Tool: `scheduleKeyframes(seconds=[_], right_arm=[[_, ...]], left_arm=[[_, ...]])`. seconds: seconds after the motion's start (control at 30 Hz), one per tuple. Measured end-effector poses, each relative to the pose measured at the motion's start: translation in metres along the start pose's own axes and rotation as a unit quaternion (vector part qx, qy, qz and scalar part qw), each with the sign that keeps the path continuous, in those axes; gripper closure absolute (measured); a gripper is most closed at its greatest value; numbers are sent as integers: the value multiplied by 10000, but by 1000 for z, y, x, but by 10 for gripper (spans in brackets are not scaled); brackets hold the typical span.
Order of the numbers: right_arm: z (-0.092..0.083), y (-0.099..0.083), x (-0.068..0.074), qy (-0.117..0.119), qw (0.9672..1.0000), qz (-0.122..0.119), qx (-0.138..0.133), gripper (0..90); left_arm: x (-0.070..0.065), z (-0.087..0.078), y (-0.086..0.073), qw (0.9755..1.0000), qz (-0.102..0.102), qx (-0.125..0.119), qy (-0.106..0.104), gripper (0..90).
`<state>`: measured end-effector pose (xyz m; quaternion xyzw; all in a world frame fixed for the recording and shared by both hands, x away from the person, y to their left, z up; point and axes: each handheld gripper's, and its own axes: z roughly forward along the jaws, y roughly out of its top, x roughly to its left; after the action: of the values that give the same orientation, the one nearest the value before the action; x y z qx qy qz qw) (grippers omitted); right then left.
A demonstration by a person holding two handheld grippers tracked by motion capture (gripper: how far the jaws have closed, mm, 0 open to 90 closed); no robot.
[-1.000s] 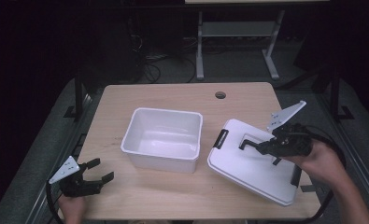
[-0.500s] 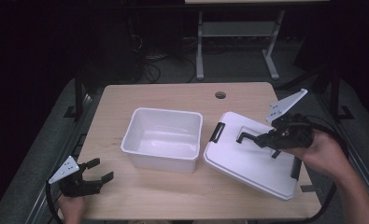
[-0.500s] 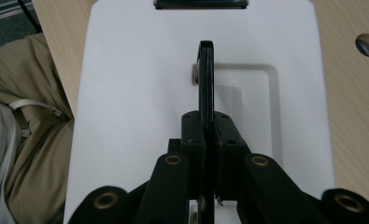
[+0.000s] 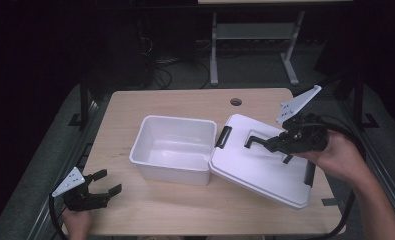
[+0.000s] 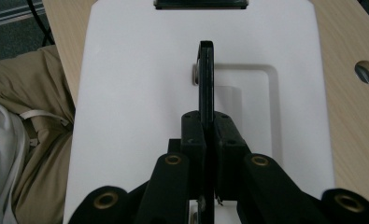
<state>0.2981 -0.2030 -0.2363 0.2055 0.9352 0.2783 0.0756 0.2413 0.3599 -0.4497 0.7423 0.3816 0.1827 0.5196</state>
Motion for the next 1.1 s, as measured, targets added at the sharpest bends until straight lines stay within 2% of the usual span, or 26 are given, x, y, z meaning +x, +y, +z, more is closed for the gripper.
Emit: scheduleKeyframes(seconds=[0.4,1.1], right_arm=[[7,24,4,87,9997,-224,-47,845],[17,53,9,177,9990,-408,-40,845]], left_arm=[[0,-1,0,10000,-5,-4,0,131],[0,-1,0,10000,-2,-22,-9,130]])
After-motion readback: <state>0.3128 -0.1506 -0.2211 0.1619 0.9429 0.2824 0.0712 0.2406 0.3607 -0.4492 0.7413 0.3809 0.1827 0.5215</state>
